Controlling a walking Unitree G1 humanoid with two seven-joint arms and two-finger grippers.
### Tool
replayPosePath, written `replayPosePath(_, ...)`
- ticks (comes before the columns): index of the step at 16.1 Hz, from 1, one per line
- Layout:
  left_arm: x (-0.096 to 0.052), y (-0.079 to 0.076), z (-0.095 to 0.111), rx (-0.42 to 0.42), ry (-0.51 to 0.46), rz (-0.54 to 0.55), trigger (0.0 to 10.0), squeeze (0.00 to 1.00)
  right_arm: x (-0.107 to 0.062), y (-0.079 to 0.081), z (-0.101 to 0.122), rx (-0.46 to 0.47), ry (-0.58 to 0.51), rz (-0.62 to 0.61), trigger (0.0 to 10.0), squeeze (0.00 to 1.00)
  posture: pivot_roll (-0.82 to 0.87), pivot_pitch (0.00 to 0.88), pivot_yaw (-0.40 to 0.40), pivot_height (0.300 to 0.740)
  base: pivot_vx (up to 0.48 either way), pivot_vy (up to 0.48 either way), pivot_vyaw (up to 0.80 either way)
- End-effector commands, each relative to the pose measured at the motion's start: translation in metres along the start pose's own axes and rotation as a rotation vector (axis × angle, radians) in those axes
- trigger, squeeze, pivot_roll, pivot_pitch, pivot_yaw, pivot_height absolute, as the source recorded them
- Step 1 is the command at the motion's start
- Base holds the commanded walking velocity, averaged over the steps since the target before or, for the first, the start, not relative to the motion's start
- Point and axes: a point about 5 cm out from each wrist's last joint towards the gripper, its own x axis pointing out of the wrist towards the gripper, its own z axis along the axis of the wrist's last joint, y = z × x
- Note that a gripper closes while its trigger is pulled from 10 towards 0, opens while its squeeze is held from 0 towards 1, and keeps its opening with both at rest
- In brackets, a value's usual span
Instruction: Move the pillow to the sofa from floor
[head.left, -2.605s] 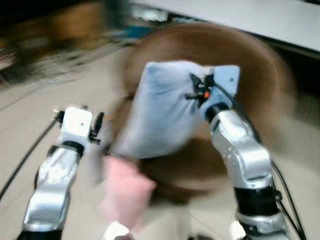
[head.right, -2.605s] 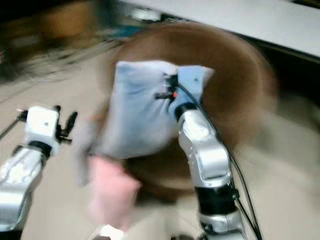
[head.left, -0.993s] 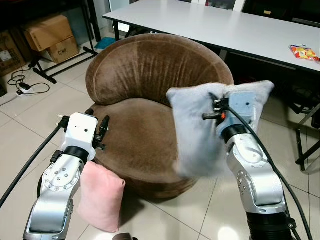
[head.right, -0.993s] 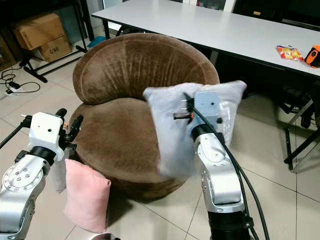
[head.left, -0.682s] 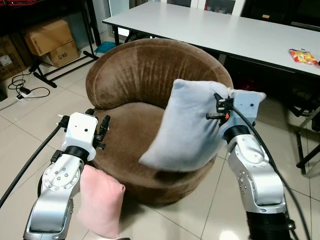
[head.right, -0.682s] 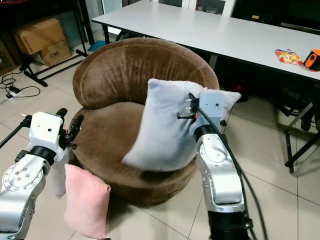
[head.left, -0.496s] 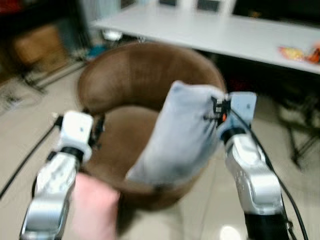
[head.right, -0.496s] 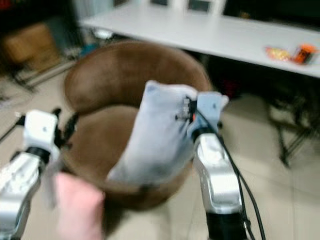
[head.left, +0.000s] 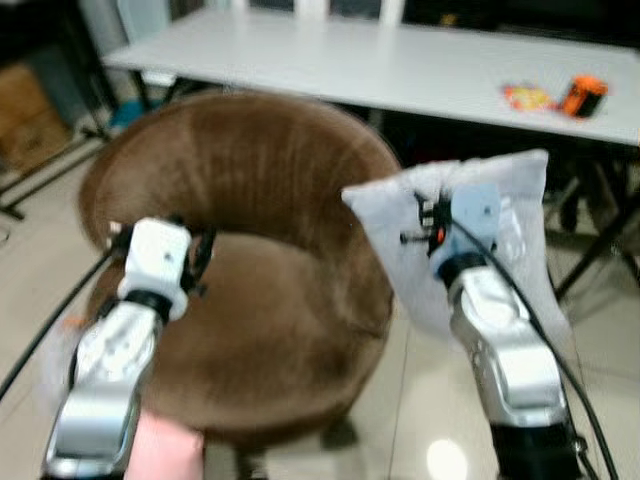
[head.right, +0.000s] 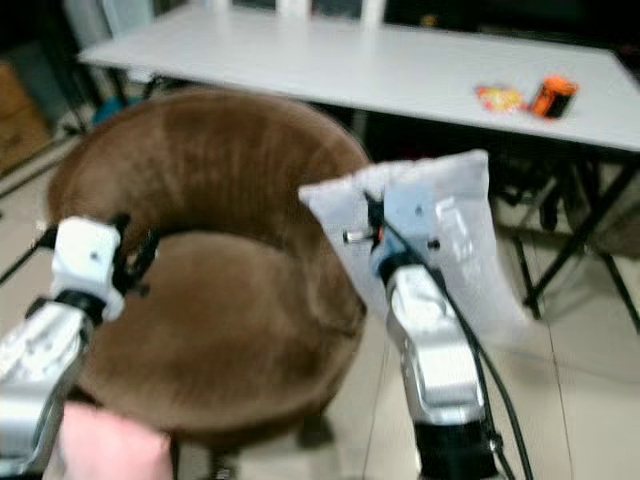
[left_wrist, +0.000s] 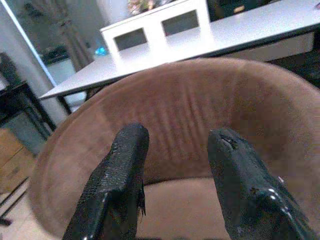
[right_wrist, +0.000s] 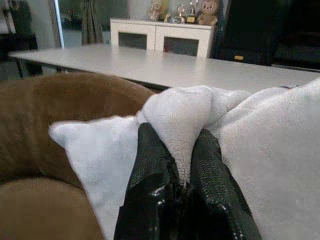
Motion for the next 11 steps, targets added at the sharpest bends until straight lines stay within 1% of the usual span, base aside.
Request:
replayPosePath(1, -0.002, 0.006, 0.0, 0.021, 0.004, 0.013, 10.0, 0.0, 0.002, 0.014, 0.018, 0.02, -0.083, 0.072, 10.0, 0.0, -0.02, 0.0, -0.004, 0.74, 0.356, 0.0, 0.8)
replayPosePath(3, -0.003, 0.005, 0.0, 0.027, 0.001, 0.005, 10.0, 0.0, -0.001, 0.022, 0.018, 0.026, -0.085, 0.156, 10.0, 0.0, -0.02, 0.0, -0.004, 0.74, 0.345, 0.0, 0.8)
replayPosePath(6, -0.003, 0.005, 0.0, 0.03, -0.002, 0.003, 10.0, 0.0, -0.004, 0.024, 0.018, 0.009, -0.089, 0.251, 10.0, 0.0, -0.02, 0.0, -0.001, 0.74, 0.291, 0.0, 0.8)
replayPosePath(7, -0.003, 0.005, 0.0, 0.032, -0.001, 0.002, 10.0, 0.0, -0.005, 0.024, 0.018, -0.002, -0.09, 0.273, 10.0, 0.0, -0.02, 0.0, 0.001, 0.74, 0.0, 0.0, 0.0)
replayPosePath(11, -0.003, 0.006, 0.0, 0.046, 0.003, 0.013, 10.0, 0.0, -0.005, 0.019, 0.019, 0.051, -0.086, 0.302, 10.0, 0.0, -0.02, 0.0, 0.001, 0.74, 0.0, 0.0, 0.0)
